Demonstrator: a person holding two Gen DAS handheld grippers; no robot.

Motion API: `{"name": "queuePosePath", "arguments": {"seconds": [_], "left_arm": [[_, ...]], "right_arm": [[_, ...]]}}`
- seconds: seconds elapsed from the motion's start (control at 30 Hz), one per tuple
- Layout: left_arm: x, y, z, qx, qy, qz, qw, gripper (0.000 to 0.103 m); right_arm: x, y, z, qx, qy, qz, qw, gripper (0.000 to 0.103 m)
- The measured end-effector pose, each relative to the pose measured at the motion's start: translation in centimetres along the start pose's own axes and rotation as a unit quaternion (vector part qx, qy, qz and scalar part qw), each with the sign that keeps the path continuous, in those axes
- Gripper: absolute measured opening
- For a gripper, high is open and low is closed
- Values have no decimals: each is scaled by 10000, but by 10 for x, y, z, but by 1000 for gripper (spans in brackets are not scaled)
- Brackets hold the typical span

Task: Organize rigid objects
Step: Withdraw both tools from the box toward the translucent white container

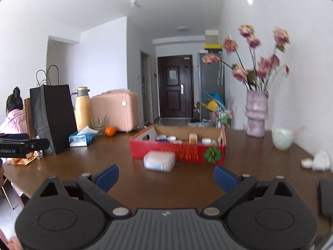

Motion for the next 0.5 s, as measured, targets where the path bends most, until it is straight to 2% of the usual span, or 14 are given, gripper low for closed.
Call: {"name": "queuePosePath", "arguments": {"seconds": [0.07,0.1,0.17,0.33,0.5], "left_arm": [[5,2,10,-39,88,208,9997,103],[6,2,13,-62,103,188,9998,103],[3,3,17,-45,156,123,9998,103],[-12,4,24,202,436,436,9979,103],[-34,2,39,95,753,326,9966,103]], "right_arm": [[8,2,19,-1,90,-52,9999,99],[10,3,24,3,150,-50,9999,99],[11,5,28,7,216,-60,9997,99],[3,8,25,-66,217,40,9997,99],[-13,2,33,-232,362,92,9990,99]]}}
Point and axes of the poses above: each gripper's, at about its wrist camera, not at the fingertips, and x roughly against the way its jaws point, y to its left, z to its underside, the point moved 4 cm from there along -x, roughly the way its jaws point, and after that the axes turned 15 degrees about y, right-handed, at the moved point
